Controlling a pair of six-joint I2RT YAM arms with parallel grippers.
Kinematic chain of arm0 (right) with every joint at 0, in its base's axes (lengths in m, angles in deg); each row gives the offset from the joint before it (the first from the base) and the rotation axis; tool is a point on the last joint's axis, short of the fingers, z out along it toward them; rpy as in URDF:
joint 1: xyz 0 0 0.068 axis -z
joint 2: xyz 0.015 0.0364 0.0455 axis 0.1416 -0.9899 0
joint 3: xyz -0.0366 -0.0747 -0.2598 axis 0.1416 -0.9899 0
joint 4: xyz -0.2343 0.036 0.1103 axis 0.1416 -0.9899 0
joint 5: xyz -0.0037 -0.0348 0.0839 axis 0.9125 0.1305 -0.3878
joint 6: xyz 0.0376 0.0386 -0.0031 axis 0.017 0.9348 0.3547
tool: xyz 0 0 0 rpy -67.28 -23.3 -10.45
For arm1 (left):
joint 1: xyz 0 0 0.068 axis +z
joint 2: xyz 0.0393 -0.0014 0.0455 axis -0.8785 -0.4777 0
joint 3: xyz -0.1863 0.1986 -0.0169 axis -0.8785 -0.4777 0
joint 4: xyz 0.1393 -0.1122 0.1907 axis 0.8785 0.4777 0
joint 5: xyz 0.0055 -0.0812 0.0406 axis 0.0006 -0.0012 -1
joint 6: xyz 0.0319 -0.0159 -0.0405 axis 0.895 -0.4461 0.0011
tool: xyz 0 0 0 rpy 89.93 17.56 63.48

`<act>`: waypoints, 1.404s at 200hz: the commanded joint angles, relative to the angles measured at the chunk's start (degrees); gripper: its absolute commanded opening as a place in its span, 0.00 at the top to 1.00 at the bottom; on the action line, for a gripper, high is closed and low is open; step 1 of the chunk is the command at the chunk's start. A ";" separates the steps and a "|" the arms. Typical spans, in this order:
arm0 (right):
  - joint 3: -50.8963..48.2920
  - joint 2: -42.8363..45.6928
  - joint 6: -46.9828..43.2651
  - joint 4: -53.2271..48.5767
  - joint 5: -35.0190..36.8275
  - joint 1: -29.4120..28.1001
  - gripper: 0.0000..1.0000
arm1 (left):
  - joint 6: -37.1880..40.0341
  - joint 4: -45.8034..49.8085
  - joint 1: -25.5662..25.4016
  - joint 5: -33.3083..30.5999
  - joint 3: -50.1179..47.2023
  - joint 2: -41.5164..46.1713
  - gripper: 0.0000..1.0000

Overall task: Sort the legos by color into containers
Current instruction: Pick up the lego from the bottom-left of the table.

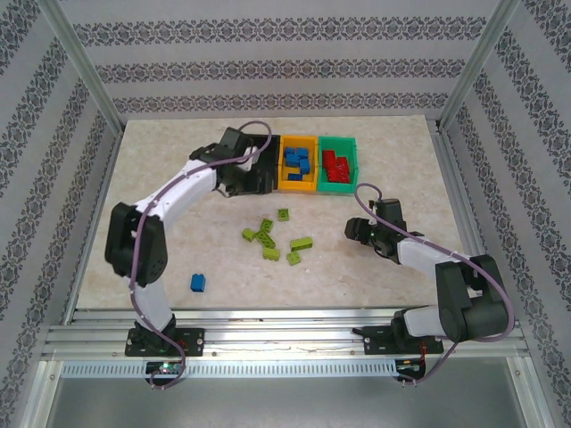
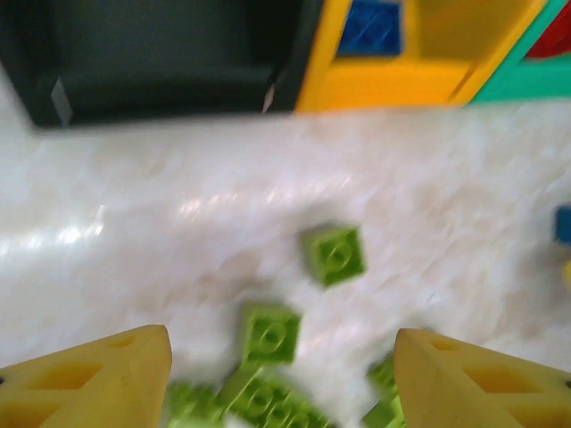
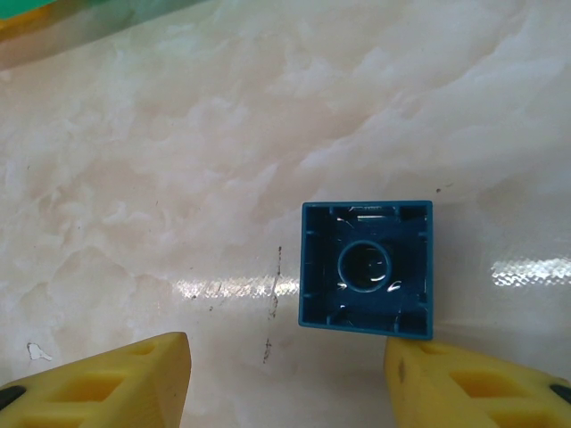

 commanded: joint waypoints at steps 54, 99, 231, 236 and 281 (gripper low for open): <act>1.31 -0.69 0.29 1.09 -0.74 0.31 0.40 | -2.26 20.94 0.49 -7.84 -19.27 18.98 0.33; -0.29 1.44 0.36 2.22 0.84 -0.21 0.40 | -9.28 32.02 0.52 -7.56 -25.69 21.90 0.33; 0.07 1.23 0.04 1.81 1.54 -0.87 0.40 | -9.29 27.61 1.53 -9.40 -32.52 14.83 0.31; 0.03 1.27 0.04 1.75 1.58 -0.91 0.40 | -9.21 27.04 1.74 -9.54 -32.58 14.49 0.31; 0.17 1.10 -0.05 1.65 1.55 -1.05 0.40 | -6.47 23.96 4.81 -7.36 -31.88 9.22 0.32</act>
